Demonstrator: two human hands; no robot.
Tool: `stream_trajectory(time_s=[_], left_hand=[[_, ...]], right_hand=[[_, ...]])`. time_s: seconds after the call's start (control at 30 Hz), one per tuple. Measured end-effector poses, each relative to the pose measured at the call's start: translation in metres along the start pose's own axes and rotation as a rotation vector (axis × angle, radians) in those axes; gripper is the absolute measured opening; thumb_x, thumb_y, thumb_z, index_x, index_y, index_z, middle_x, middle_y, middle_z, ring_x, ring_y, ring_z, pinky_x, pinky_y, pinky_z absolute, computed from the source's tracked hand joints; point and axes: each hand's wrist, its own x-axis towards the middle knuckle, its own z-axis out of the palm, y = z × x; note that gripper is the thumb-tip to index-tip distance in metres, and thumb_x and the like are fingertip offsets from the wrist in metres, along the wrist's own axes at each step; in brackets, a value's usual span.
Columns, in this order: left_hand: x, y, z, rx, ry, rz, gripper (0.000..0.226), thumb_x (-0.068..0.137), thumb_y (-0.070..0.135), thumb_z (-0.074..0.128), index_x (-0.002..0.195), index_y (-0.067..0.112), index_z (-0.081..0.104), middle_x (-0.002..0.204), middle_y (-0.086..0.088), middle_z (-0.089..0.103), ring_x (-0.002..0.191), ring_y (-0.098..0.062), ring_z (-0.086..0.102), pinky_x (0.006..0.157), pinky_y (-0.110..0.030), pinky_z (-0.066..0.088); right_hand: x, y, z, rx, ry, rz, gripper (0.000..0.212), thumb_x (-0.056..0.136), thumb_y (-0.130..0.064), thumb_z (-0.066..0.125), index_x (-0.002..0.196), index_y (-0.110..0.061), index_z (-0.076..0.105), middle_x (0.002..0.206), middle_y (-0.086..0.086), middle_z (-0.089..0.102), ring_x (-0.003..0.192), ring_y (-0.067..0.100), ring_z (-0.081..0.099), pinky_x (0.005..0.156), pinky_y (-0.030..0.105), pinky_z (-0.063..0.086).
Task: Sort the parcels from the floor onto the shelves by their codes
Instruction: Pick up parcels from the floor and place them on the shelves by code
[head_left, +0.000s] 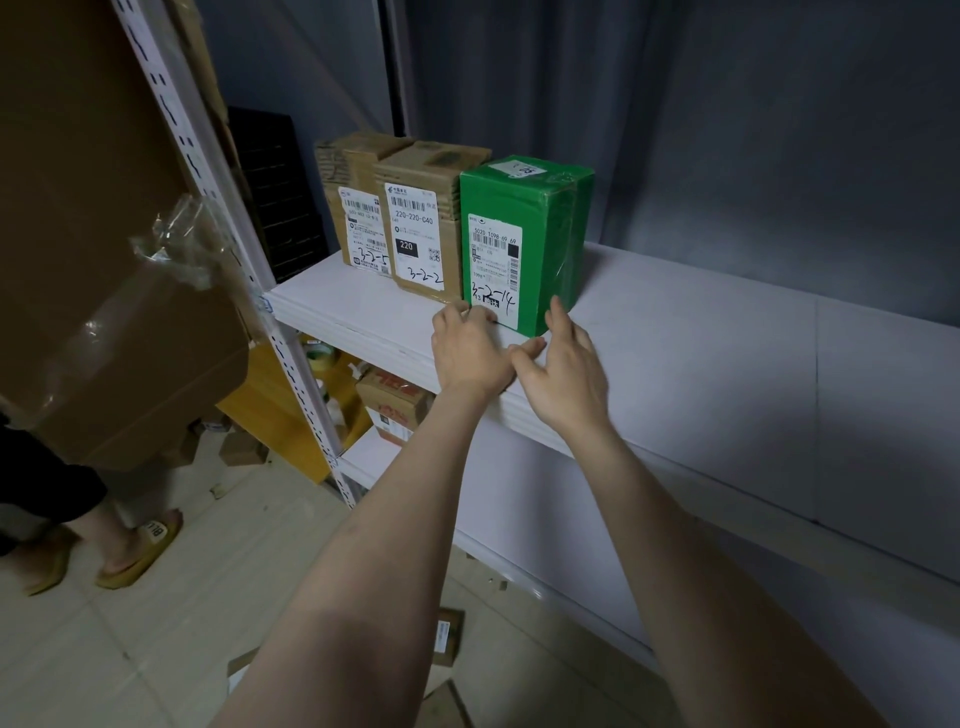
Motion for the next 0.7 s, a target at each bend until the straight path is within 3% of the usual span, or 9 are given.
stream_trajectory(time_s=[0.17, 0.33, 0.5, 0.7], left_hand=[[0.001, -0.001, 0.001, -0.015, 0.006, 0.006, 0.063, 0.075, 0.059, 0.070, 0.120, 0.016, 0.065, 0.134, -0.010, 0.048, 0.130, -0.028, 0.035, 0.107, -0.039, 0.035], [0.002, -0.002, 0.003, -0.033, 0.018, 0.003, 0.061, 0.076, 0.058, 0.069, 0.117, 0.014, 0.065, 0.133, -0.009, 0.049, 0.129, -0.027, 0.035, 0.106, -0.037, 0.036], [0.001, -0.004, -0.001, -0.094, -0.041, 0.045, 0.052, 0.082, 0.046, 0.068, 0.115, 0.008, 0.062, 0.129, -0.012, 0.048, 0.128, -0.028, 0.034, 0.107, -0.035, 0.033], [-0.018, -0.022, -0.027, -0.373, 0.004, 0.045, 0.037, 0.088, 0.033, 0.064, 0.114, 0.007, 0.060, 0.120, -0.009, 0.052, 0.118, -0.023, 0.044, 0.092, -0.022, 0.031]], right_hand=[[-0.007, -0.006, -0.005, 0.051, 0.096, -0.023, 0.063, 0.087, -0.043, 0.054, 0.143, -0.016, 0.040, 0.140, 0.008, 0.052, 0.132, 0.027, 0.043, 0.102, 0.040, 0.043], [-0.015, -0.013, -0.007, 0.084, 0.227, -0.127, 0.052, 0.078, -0.048, 0.038, 0.111, -0.017, 0.061, 0.108, 0.002, 0.067, 0.112, 0.024, 0.052, 0.088, 0.038, 0.047], [-0.022, -0.010, -0.005, 0.051, 0.325, -0.249, 0.016, 0.080, -0.034, 0.053, 0.083, -0.021, 0.063, 0.089, -0.006, 0.066, 0.094, 0.021, 0.055, 0.075, 0.039, 0.050], [-0.026, -0.010, 0.000, -0.058, 0.217, -0.446, 0.019, 0.082, -0.035, 0.055, 0.078, -0.019, 0.064, 0.085, -0.002, 0.065, 0.090, 0.025, 0.056, 0.073, 0.043, 0.050]])
